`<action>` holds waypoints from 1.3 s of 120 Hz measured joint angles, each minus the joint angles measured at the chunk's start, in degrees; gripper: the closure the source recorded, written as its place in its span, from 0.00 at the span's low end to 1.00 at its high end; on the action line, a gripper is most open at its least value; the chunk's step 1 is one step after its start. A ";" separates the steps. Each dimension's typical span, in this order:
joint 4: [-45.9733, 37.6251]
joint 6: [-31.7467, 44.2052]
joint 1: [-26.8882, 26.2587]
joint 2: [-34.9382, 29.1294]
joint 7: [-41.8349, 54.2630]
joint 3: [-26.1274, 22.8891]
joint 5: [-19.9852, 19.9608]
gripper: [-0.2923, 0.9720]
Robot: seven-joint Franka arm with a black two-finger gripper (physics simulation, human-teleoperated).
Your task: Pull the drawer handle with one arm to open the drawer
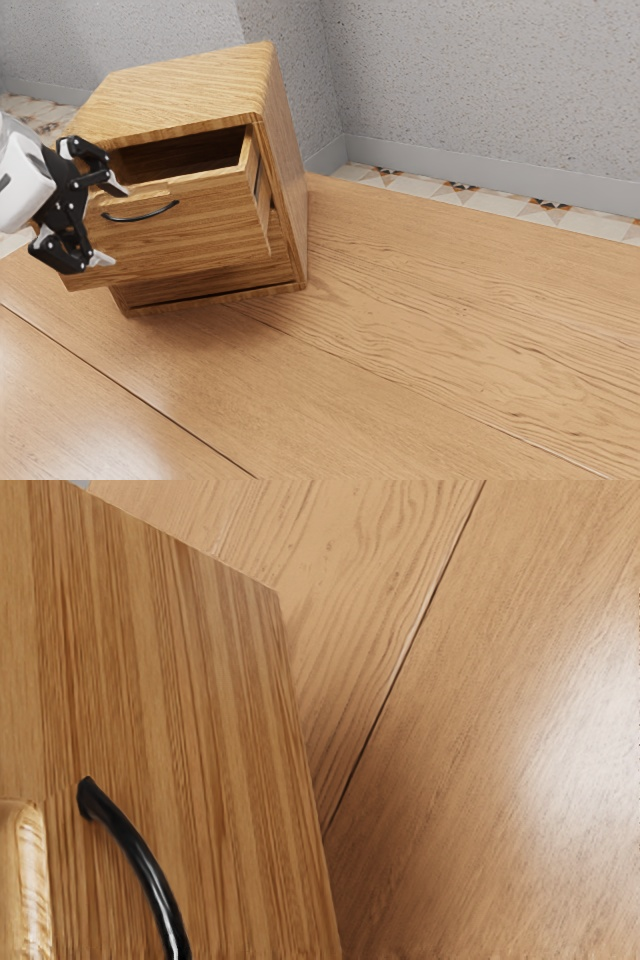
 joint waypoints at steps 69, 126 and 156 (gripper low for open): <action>-0.35 -1.12 -0.23 -1.80 0.03 3.66 0.24 0.23; -3.45 5.32 -1.15 0.30 0.00 4.65 0.36 0.23; -4.68 6.38 -1.32 0.74 -0.03 5.09 0.36 0.23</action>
